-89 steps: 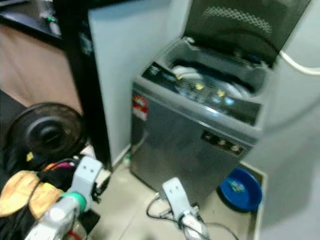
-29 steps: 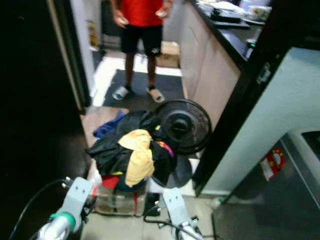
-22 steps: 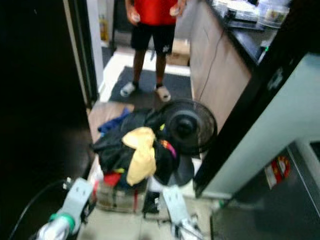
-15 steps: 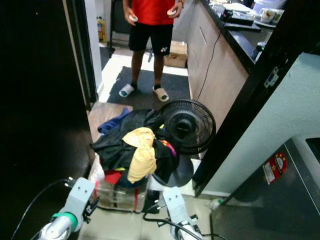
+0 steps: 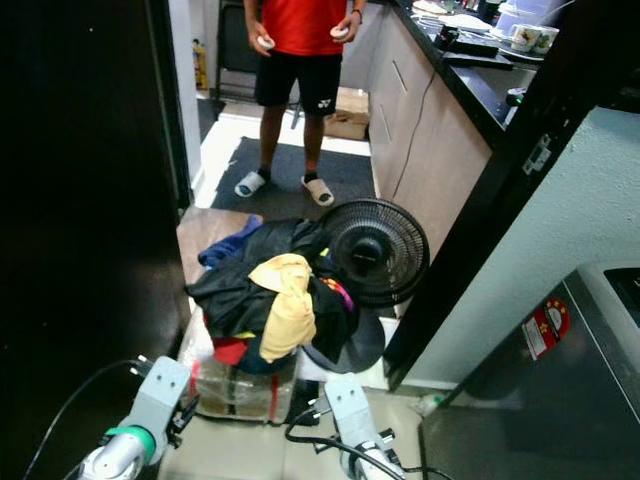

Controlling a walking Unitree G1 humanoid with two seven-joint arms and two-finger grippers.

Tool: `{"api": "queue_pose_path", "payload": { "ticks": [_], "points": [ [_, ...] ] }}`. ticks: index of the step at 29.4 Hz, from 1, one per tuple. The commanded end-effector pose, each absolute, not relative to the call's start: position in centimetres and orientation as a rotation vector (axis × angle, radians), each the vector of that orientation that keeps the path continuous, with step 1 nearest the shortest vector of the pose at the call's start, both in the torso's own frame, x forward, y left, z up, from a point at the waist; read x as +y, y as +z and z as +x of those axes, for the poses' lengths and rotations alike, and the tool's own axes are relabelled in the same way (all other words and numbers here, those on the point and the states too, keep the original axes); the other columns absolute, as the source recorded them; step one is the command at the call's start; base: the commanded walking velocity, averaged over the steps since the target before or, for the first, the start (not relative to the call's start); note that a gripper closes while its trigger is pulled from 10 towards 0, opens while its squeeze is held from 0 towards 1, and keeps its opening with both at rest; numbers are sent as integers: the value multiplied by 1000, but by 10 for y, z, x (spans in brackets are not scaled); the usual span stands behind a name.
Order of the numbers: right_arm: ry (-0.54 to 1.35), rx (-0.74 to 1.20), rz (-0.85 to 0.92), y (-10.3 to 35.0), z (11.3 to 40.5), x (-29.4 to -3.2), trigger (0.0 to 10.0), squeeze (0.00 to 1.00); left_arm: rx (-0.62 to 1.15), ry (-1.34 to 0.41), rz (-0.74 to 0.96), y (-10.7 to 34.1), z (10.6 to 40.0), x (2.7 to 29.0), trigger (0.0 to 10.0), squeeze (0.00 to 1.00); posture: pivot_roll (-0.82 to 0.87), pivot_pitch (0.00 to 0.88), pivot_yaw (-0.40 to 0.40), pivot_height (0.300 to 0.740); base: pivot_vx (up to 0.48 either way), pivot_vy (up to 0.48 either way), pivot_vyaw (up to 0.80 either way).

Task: Clothes washing

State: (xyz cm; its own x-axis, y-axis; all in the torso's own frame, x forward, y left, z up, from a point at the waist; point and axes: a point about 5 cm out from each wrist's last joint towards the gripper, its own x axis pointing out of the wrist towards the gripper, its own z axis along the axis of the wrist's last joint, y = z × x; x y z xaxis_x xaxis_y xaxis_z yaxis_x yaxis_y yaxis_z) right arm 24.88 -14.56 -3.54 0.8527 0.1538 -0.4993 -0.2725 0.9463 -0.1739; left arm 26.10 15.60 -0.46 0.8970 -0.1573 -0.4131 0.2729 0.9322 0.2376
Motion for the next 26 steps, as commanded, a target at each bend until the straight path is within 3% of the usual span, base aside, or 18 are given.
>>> {"api": "queue_pose_path", "payload": {
  "ticks": [1, 8, 26],
  "points": [
    [215, 513, -237, -38, 246, -149, 10000, 0, 415, -231, 297, -8, 259, 155, 10000, 0, 144, 0, -49, 740, 0, 0, 0],
    [210, 512, -239, -37, 246, -150, 10000, 0, 431, -224, 302, -11, 257, 157, 10000, 0, 144, 0, -46, 740, 0, 0, 0],
    [111, 562, -160, -50, 228, -153, 10000, 0, 521, -356, 393, -26, 250, 154, 10000, 0, 61, 0, 70, 740, 0, 0, 0]
  ]
}}
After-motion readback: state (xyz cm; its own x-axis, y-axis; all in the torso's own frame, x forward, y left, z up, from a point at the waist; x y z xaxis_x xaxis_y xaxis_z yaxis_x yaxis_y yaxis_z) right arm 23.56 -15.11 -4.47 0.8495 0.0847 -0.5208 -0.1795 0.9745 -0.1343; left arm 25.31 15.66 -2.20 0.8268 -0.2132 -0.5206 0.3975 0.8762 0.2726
